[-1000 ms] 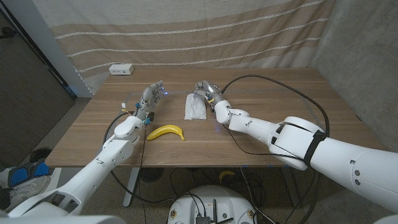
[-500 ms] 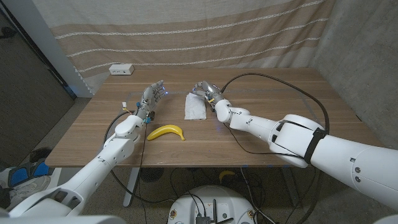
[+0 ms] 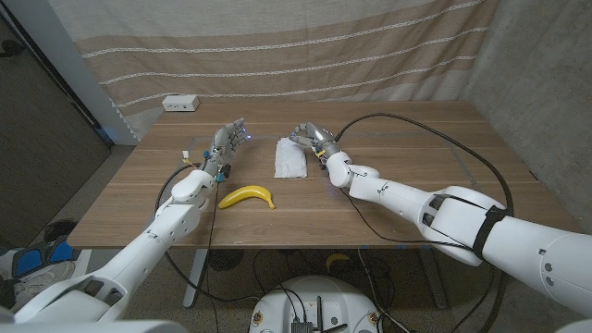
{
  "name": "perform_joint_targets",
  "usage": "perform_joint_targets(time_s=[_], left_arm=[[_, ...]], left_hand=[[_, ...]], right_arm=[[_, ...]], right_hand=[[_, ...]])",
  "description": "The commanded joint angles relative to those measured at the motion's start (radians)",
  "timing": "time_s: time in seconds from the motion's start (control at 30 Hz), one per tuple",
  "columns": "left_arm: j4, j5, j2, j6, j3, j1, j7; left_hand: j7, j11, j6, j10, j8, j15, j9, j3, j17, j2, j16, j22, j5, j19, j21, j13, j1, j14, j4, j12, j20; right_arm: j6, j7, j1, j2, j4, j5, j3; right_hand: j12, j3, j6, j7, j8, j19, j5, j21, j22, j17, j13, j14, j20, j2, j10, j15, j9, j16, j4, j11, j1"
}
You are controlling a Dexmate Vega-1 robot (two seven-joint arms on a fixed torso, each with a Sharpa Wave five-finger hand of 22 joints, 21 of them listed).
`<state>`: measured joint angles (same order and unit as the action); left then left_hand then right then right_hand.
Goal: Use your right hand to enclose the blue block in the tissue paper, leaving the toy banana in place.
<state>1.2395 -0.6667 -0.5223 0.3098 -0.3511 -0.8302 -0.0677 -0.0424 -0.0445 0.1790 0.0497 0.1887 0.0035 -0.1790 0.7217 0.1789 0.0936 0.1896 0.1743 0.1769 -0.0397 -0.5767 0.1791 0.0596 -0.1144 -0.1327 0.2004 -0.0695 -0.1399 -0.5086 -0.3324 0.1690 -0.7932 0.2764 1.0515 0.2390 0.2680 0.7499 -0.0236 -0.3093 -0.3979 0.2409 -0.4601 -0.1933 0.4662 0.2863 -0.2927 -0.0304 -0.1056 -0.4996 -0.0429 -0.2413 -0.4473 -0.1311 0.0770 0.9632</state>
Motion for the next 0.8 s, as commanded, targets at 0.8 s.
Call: perform_joint_targets(time_s=[0.8], left_arm=[[0.037,-0.017,-0.038,0.021,0.020,-0.024,-0.044]], left_hand=[[0.001,-0.001,0.013,0.007,0.001,0.004,-0.003,0.003,0.003,0.046,0.003,0.006,0.001,-0.009,0.009,0.004,0.005,-0.006,0.000,0.000,-0.005]], right_arm=[[0.082,-0.014,-0.219,0.204,-0.471,0.206,-0.090]], right_hand=[[0.000,0.013,0.037,-0.014,0.002,-0.004,0.008,-0.014,-0.001,-0.001,0.001,-0.003,0.019,-0.002,-0.012,-0.118,0.008,0.005,-0.029,0.019,0.033]])
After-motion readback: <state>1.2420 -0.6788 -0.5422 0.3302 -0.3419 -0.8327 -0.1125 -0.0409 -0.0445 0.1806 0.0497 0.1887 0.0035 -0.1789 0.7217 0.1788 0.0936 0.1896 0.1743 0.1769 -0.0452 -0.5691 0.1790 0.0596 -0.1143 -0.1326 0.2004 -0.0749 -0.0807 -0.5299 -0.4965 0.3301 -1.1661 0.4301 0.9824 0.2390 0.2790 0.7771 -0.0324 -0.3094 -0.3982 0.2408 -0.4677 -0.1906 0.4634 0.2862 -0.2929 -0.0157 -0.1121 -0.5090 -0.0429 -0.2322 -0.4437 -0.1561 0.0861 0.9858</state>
